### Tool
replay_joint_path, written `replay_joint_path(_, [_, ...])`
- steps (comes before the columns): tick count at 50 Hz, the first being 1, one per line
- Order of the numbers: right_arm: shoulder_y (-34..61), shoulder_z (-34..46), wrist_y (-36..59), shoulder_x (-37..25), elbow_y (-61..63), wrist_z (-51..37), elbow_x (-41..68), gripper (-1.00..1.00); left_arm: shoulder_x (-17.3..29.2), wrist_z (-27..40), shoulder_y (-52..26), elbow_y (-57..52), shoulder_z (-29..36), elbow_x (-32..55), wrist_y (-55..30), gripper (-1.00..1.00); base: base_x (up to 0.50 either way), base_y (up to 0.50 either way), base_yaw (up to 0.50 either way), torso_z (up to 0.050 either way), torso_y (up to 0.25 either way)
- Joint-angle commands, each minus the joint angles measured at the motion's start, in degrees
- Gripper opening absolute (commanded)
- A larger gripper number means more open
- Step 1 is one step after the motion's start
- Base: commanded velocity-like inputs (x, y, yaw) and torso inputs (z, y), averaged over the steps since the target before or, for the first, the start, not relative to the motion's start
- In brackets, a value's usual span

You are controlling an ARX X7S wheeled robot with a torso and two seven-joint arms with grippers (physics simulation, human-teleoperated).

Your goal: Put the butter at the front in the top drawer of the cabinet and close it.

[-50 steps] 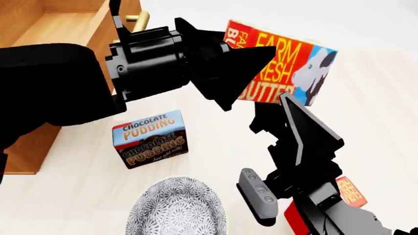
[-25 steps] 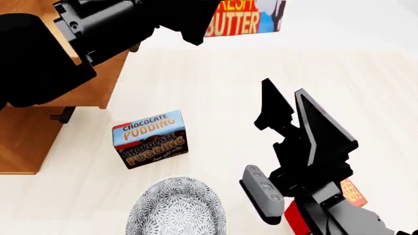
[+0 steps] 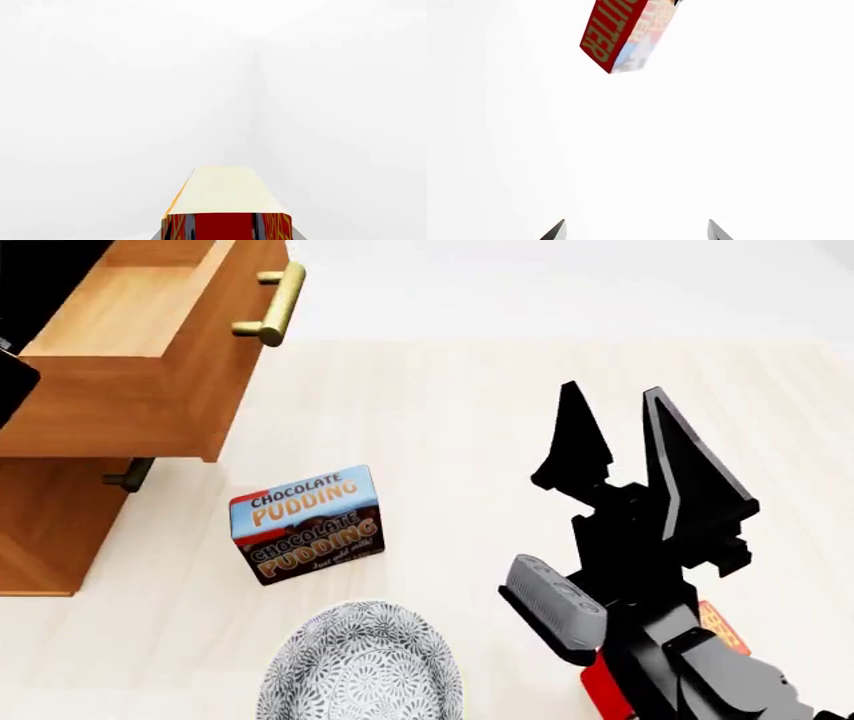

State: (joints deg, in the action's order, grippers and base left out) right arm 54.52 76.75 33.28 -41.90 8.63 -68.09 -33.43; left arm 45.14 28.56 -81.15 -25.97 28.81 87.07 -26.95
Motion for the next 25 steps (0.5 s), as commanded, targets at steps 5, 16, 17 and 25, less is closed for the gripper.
replay_joint_path(5, [-0.3,-1.9,-0.8,-0.4,1.3,0.3,2.2,1.0,6.7,7.7,3.5,-10.5,-6.5,-8.5,5.0,-1.0,0.0,0.0,0.0,0.0,0.002])
replay_joint_path(16, [-0.1,-2.6,0.0,-0.9,2.8,1.2,2.0,1.0,8.9,7.6,7.6,-10.9,-7.7,-13.4,7.1,-1.0,0.0,0.0,0.0,0.0,0.001])
replay_joint_path(17, [-0.1,-2.6,0.1,-0.9,2.9,1.2,2.0,1.0,8.9,7.5,8.0,-10.8,-7.7,-13.6,7.3,-1.0,0.0,0.0,0.0,0.0,0.0])
replay_joint_path(25, [0.3,-3.3,0.5,-1.3,4.1,1.9,2.0,1.0,9.3,6.5,10.6,-10.2,-7.5,-16.0,8.4,-1.0,0.0,0.0,0.0,0.001,0.001])
